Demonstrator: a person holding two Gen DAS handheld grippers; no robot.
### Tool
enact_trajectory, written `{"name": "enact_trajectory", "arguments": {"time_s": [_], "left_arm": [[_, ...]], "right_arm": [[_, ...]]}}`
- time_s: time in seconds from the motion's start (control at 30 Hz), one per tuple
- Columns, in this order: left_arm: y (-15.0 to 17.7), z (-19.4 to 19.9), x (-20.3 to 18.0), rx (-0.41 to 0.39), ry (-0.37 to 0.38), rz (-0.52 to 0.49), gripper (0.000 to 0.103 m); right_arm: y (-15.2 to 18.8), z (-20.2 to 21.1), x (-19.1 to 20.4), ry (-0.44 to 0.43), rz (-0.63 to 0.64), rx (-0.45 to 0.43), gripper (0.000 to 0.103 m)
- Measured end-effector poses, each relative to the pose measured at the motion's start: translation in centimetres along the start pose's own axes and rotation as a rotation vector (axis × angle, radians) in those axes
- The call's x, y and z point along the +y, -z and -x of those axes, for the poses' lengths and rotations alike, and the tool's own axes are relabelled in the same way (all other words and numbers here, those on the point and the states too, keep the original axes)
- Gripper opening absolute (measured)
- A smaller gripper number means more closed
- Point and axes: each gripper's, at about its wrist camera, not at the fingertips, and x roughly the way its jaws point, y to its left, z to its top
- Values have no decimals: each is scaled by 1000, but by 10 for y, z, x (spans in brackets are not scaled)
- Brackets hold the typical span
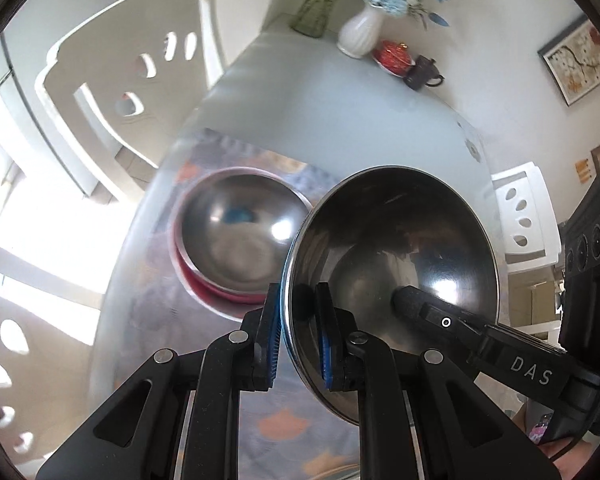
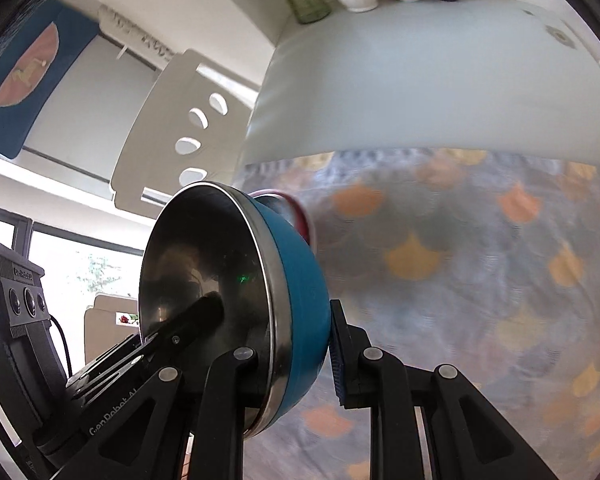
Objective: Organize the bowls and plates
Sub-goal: 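Carry the blue steel bowl and nest it into the pink steel bowl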
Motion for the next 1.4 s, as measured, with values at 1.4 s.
{"name": "enact_trajectory", "arguments": {"time_s": [1.4], "left_arm": [[-21, -67, 52, 32, 14, 31, 13]], "right_arm": [[-23, -86, 2, 6, -52, -32, 20]]}}
